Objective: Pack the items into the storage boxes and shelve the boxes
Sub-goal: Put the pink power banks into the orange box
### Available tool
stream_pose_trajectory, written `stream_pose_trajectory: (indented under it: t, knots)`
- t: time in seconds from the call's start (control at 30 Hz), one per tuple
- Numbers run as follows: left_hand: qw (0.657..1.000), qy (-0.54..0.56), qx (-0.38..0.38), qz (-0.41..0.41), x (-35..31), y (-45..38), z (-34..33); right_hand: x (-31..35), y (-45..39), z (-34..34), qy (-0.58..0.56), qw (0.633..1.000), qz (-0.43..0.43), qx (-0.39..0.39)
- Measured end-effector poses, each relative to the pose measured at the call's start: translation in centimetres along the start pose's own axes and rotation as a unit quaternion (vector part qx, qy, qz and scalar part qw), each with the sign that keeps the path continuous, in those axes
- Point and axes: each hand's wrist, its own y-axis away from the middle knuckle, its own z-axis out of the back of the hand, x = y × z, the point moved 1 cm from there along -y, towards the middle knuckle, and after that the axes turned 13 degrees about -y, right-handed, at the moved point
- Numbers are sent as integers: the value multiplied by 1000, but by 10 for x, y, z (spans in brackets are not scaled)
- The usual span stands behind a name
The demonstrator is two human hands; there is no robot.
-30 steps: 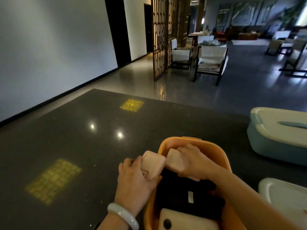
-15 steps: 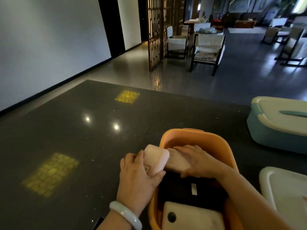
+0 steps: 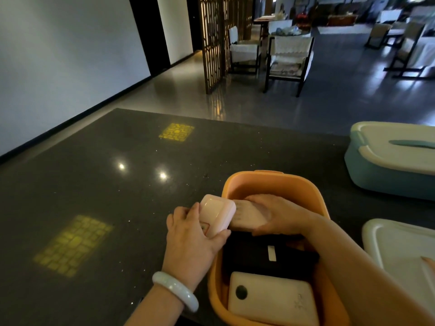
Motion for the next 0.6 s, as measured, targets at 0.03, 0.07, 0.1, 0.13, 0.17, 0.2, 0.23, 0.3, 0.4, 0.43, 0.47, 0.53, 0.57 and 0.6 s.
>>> stream_pose_trajectory:
  t: [0.03,0.07,0.1,0.13,0.17,0.2,0.23,0.3,0.4,0.43,0.47,0.53,0.57,0.6]
  knots:
    - [1000,-1,1,-1,0,0,0,1,1,0,1,1000,4,2]
    - [1000,-2,2,-2,0,0,0,2,1,0,3,1000,8,2]
    - [1000,-2,3,-2,0,0,0,3,1,-1,5,1000,10,0]
    - [1000,-1,3,-1,0,0,0,4,1,-2,8,1000,11,-4]
    - [1000,0,3,1,0,1,0,4,2,-3,12,1000,10,-7]
    - [1000,3,1,1,0,1,1,5,1,-4,16,1000,11,-9]
    - [1000,4,1,1,0,2,2,6,1,-5,18,1000,10,-10]
    - [1000,1,3,0,-1,2,3,7,2,-5,19,1000,6,-10]
    - [1000,2,8,5,-3,2,5,6,3,-5,32,999,-3,-8]
    - [1000,3,9,7,-3,2,5,7,3,-6,38,999,-5,-9]
    - [1000,4,10,8,-4,2,5,8,4,-7,46,999,-5,-11]
    - [1000,11,13,10,-4,2,6,11,6,-7,69,997,0,-17]
    - [1000,18,15,11,-3,2,7,14,8,-6,79,997,2,-22]
    - [999,27,18,12,-4,2,8,21,10,-3,85,996,2,-30]
